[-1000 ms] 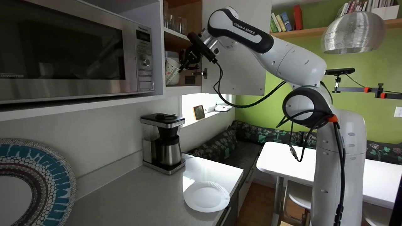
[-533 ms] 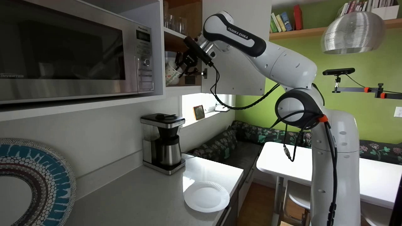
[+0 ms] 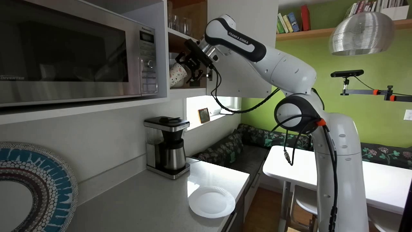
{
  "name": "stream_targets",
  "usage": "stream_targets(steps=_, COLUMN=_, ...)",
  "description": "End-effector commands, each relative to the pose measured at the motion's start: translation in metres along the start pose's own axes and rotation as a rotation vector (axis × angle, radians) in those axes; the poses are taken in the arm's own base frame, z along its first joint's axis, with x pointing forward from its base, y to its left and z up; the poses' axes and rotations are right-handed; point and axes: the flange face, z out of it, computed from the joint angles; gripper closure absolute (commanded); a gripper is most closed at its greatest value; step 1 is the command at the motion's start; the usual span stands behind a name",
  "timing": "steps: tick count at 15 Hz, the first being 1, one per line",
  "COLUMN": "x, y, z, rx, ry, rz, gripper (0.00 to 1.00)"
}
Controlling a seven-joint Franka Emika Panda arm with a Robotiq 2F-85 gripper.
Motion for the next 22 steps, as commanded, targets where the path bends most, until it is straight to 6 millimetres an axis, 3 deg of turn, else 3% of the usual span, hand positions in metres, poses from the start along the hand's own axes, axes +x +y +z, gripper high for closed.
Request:
stream_targets(steps=1, x=-0.003, y=-0.009, z=0.000, rx=0.001, ry=0.007, rz=0.056, gripper=0.00)
stream_targets(steps=5, x=-0.011, y=-0.020, z=-0.002, rx=0.041, ry=0.011, rz=0.069, gripper=0.00)
stream_targets(steps=6, x=-0.012, y=-0.022, z=-0.003, rx=0.051, ry=0.012, rz=0.065, gripper=0.17)
stream_targets(steps=7, x=-0.014, y=-0.025, z=-0.004, rx=0.060, ry=0.015, rz=0.052, gripper=0.28)
stream_targets(steps=16, x=-0.013, y=-0.034, z=-0.019, rx=0.103, ry=0.083, rz=-0.055, gripper=0.96)
stream_targets(steps=17, x=-0.013, y=-0.034, z=-0.020, rx=0.106, ry=0.096, rz=-0.073, gripper=1.00)
stream_targets(steps=22, x=-0.013, y=-0.037, z=-0.021, rx=0.106, ry=0.145, rz=-0.143, gripper=0.99)
